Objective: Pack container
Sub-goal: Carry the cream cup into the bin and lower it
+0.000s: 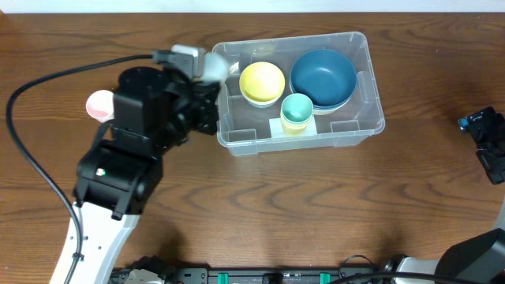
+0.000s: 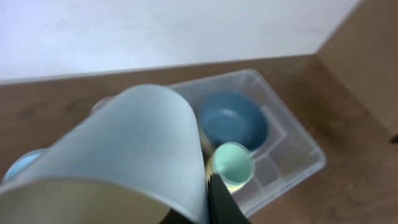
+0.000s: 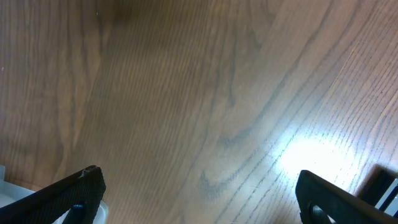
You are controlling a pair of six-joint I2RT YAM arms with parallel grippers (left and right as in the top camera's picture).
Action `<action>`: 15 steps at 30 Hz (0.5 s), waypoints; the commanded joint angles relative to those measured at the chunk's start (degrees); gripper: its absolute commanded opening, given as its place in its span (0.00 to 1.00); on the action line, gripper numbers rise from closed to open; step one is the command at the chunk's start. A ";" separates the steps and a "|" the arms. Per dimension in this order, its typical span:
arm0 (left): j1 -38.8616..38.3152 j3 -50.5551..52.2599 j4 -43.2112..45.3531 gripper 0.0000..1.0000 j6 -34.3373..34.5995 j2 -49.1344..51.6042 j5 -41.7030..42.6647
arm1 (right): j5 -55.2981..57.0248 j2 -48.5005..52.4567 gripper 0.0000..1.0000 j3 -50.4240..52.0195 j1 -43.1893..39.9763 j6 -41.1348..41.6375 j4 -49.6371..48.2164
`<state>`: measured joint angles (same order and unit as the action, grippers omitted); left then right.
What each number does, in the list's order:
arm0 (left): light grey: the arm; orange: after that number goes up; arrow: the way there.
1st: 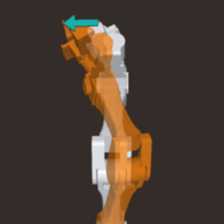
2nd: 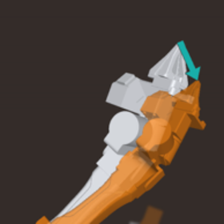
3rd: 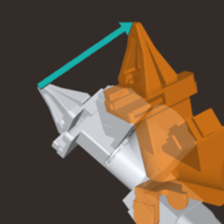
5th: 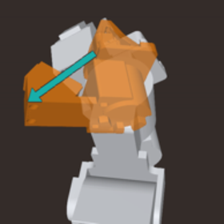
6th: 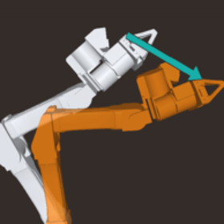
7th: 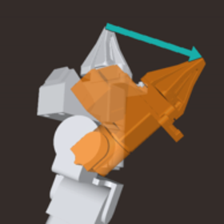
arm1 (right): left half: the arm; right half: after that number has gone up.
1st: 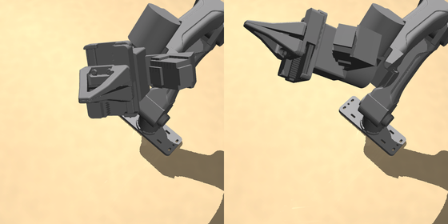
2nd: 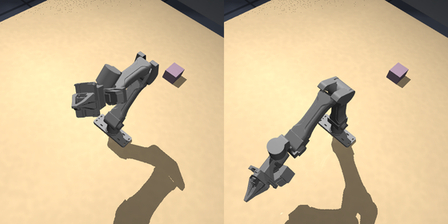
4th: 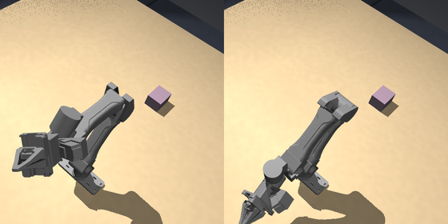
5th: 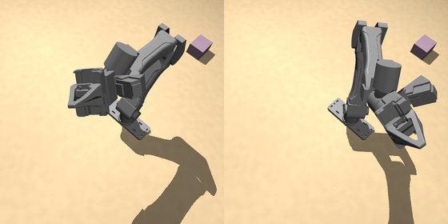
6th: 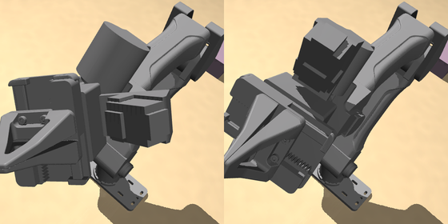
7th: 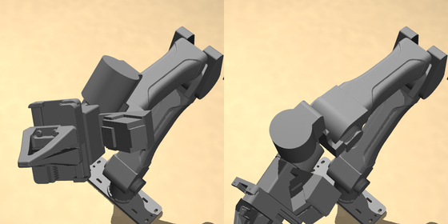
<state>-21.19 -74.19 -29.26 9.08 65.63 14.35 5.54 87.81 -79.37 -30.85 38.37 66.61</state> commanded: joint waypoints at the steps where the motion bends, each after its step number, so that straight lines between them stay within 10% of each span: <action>1: -3.61 -0.50 3.19 0.06 -3.48 4.33 -2.97 | 0.20 -0.15 0.99 0.00 -0.26 0.57 0.02; 15: -10.32 -0.50 2.75 0.06 -5.05 23.28 -6.32 | 0.20 -0.15 0.99 0.00 -0.26 0.59 0.02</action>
<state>-30.41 -74.37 -25.89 5.26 89.54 8.86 5.56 87.81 -79.37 -30.85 38.37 66.59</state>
